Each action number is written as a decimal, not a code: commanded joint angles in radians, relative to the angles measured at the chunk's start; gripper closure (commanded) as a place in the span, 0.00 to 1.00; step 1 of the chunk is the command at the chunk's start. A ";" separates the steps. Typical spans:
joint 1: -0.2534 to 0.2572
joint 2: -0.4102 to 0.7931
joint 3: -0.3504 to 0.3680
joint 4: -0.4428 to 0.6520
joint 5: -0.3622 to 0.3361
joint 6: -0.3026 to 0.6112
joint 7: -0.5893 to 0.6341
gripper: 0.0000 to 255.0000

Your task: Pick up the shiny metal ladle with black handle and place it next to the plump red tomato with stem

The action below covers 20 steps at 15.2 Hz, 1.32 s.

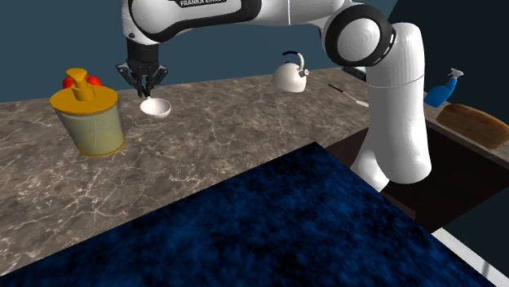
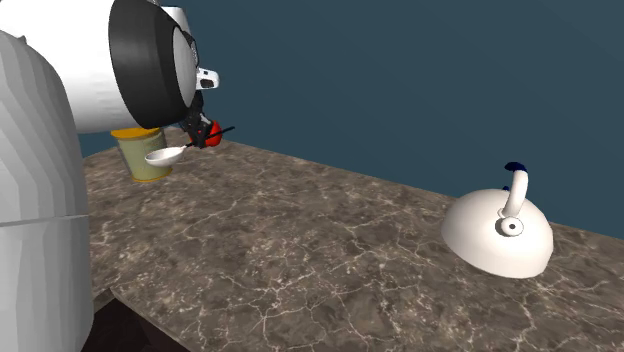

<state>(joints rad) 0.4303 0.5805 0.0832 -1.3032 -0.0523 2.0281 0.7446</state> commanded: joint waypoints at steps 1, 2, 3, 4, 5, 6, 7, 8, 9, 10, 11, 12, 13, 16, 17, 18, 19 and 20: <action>-0.001 0.004 0.000 -0.020 0.000 0.025 0.000 1.00; -0.001 0.007 -0.001 -0.029 -0.001 0.037 0.000 1.00; -0.001 0.010 -0.001 -0.038 -0.001 0.049 0.001 1.00; -0.001 0.013 -0.001 -0.046 -0.002 0.060 0.001 1.00; -0.001 0.017 -0.001 -0.054 -0.002 0.072 0.001 1.00; -0.001 0.020 -0.002 -0.062 -0.002 0.083 0.002 1.00; -0.001 0.024 -0.002 -0.069 -0.003 0.094 0.002 1.00; -0.001 0.028 -0.002 -0.076 -0.003 0.105 0.002 1.00; -0.001 0.032 -0.002 -0.083 -0.004 0.116 0.003 1.00; -0.001 0.037 -0.003 -0.090 -0.004 0.127 0.003 1.00; -0.001 0.042 -0.003 -0.096 -0.005 0.138 0.003 1.00; -0.001 0.046 -0.003 -0.102 -0.005 0.149 0.004 1.00; -0.001 0.052 -0.004 -0.108 -0.006 0.161 0.004 1.00; -0.001 0.052 -0.004 -0.108 -0.006 0.161 0.004 1.00; -0.001 0.052 -0.004 -0.108 -0.006 0.161 0.004 1.00; -0.001 0.052 -0.004 -0.108 -0.006 0.161 0.004 1.00; -0.001 0.052 -0.004 -0.108 -0.006 0.161 0.004 1.00; -0.001 0.052 -0.004 -0.108 -0.006 0.161 0.004 1.00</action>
<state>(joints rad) 0.4295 0.6329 0.0795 -1.4114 -0.0581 2.1890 0.7486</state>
